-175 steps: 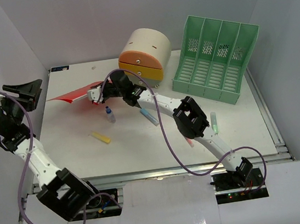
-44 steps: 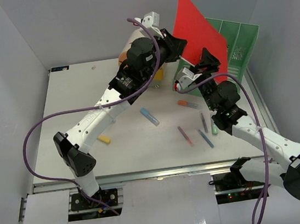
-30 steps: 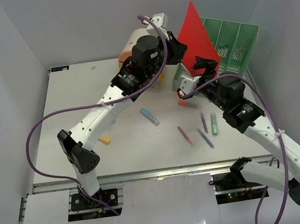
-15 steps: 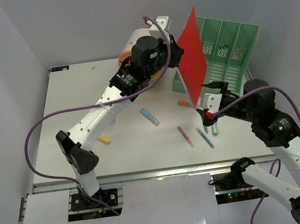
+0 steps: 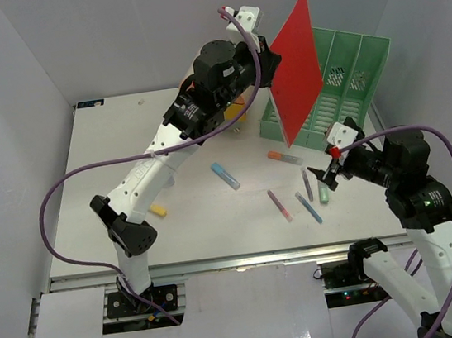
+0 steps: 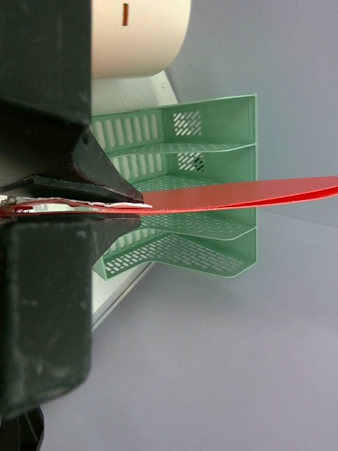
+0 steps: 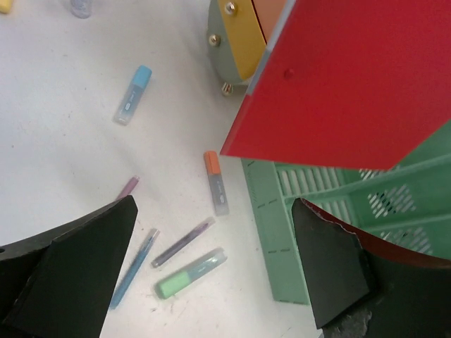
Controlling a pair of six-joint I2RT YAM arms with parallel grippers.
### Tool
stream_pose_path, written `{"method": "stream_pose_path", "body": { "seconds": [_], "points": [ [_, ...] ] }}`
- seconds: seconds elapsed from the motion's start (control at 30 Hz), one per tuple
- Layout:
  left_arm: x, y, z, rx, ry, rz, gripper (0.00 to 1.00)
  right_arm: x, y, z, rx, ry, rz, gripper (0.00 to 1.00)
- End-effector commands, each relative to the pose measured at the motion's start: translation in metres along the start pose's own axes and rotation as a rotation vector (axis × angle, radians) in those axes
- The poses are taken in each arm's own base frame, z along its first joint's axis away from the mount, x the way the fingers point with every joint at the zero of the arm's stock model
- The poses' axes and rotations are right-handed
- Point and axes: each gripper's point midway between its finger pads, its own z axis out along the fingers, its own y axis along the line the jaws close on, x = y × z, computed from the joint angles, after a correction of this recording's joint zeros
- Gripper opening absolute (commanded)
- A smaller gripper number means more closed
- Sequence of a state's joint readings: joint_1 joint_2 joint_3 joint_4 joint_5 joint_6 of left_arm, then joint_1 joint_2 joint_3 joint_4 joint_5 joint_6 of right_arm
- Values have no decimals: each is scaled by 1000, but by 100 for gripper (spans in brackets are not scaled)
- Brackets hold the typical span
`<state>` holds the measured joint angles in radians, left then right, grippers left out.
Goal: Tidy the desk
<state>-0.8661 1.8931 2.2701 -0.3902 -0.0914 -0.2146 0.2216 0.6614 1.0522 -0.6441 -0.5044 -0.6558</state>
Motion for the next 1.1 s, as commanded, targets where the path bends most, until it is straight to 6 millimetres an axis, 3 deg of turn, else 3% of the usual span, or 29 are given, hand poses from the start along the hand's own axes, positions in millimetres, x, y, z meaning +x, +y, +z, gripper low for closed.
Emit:
{"method": "stream_pose_path", "body": {
  "seconds": [0.0, 0.07, 0.23, 0.4, 0.47, 0.53, 0.67, 1.07],
  "points": [
    [-31, -1, 3, 6, -98, 52, 0, 18, -19, 6, 103, 50, 197, 61],
    [-27, -1, 8, 8, -97, 64, 0, 31, -38, 6, 211, 85, 305, 35],
    [-25, -1, 22, 13, -149, 70, 0, 38, -64, -1, 338, 52, 419, 34],
    [-18, 9, 39, -29, -172, 104, 0, 67, -82, -8, 453, 81, 515, 34],
    [-24, 12, 40, -46, -195, 118, 0, 79, -86, -12, 485, 77, 539, 34],
    [-24, 12, 43, -46, -204, 124, 0, 98, -87, -13, 527, 74, 565, 34],
    [-25, 10, 47, -39, -218, 130, 0, 117, -87, -14, 555, 33, 606, 34],
    [0, 5, 81, 6, -268, 130, 0, 140, -81, -22, 592, -4, 592, 34]
  ]
}}
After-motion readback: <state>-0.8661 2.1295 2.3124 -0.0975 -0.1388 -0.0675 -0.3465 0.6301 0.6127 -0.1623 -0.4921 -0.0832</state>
